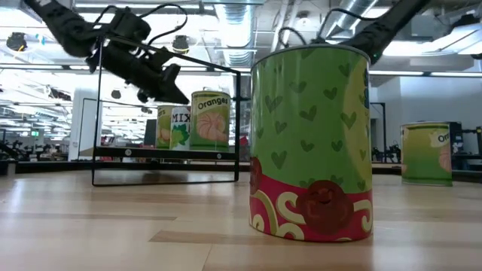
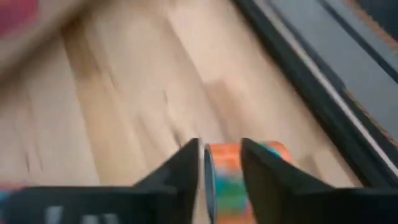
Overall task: Pick and place cans onto a shelf
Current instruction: Adjust the small canned oranges on the shelf
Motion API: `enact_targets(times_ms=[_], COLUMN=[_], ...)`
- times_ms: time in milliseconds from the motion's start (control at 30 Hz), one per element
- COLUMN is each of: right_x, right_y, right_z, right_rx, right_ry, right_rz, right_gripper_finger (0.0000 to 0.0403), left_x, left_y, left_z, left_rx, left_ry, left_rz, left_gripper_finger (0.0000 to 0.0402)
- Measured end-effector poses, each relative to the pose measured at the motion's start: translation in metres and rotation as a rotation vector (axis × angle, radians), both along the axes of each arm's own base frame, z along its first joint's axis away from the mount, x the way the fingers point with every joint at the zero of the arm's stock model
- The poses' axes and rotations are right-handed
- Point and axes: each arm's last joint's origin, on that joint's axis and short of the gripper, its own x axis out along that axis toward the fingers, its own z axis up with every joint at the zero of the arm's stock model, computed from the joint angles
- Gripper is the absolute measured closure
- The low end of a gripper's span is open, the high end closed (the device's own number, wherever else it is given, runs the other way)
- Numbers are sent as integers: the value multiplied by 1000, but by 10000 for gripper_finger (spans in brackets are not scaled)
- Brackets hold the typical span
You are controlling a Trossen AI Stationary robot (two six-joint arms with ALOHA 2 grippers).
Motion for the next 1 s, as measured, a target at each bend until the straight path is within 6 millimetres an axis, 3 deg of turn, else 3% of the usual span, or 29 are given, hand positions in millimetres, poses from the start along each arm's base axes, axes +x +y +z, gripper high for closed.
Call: enact_targets(times_ms=[167,400,500,667,833,1000], right_x=[-1,0,0,-11,-38,-67], right_y=[2,0,4,16,32,39], right_z=[-13,-26,-14,24,49,56], right_rx=[109,163,132,56,51,82], right_ry=[159,194,188,229,302,466], right_rz=[-22,-66,-45,-33,-29,-128], right_gripper_finger=[158,152,159,162,166,195], left_x=[-5,-4,-4,-4,-3,-3], left_y=[-4,-5,-5,-5,-6,-6], left_z=[-11,-12,-12,-12,-12,-11], left_rx=[-1,9,16,17,19,22], left_ry=[-5,10,19,19,18,12], left_rz=[1,-16,-23,-26,-41,-48], left_gripper_finger=[401,401,401,401,401,401])
